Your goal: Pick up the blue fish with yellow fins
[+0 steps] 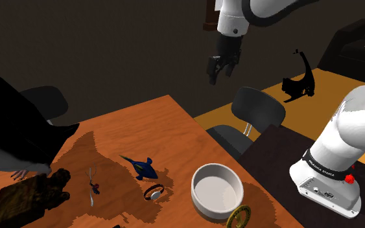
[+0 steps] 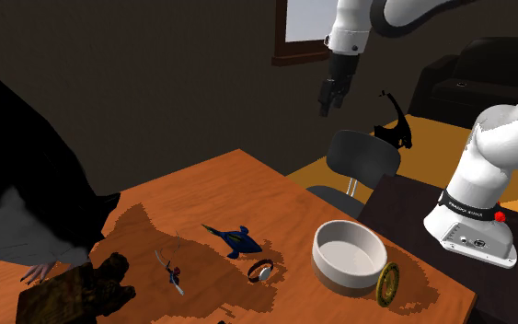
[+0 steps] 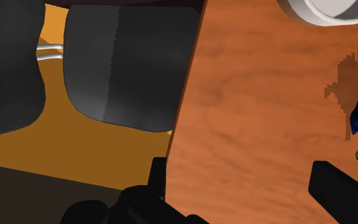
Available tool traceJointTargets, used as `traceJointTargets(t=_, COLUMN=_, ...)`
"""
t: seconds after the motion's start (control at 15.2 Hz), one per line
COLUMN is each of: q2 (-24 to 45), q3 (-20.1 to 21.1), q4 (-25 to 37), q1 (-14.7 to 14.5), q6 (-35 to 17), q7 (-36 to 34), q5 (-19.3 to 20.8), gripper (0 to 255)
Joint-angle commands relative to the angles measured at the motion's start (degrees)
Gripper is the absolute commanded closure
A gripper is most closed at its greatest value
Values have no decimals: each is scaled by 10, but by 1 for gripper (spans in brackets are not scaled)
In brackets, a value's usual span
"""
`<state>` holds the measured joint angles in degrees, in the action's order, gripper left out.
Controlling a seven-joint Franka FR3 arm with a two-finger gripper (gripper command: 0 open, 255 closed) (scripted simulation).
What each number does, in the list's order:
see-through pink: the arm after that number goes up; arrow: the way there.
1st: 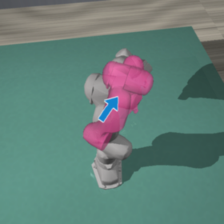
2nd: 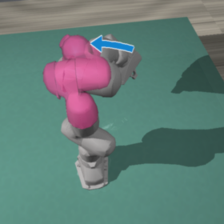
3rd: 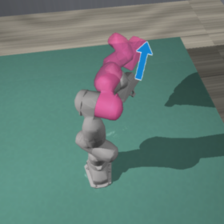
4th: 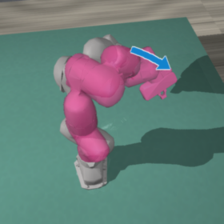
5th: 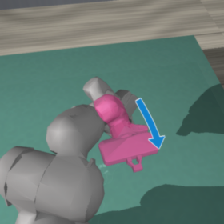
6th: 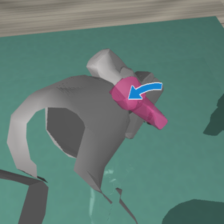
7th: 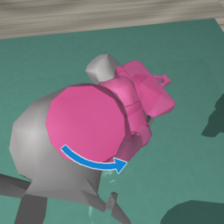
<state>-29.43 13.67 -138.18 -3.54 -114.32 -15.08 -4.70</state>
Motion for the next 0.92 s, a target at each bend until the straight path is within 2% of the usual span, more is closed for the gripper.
traceJointTargets(t=0.0, q2=33, q3=21, q4=10, q1=-5, q6=-24, q7=-18, q5=3, gripper=0)
traceJointTargets(t=0.46, q2=162, q3=95, q4=60, q1=-13, q6=-97, q7=-92, q5=47, gripper=0)
traceJointTargets(t=0.86, q2=290, q3=144, q4=128, q1=-25, q6=-136, q7=-178, q5=131, gripper=0)
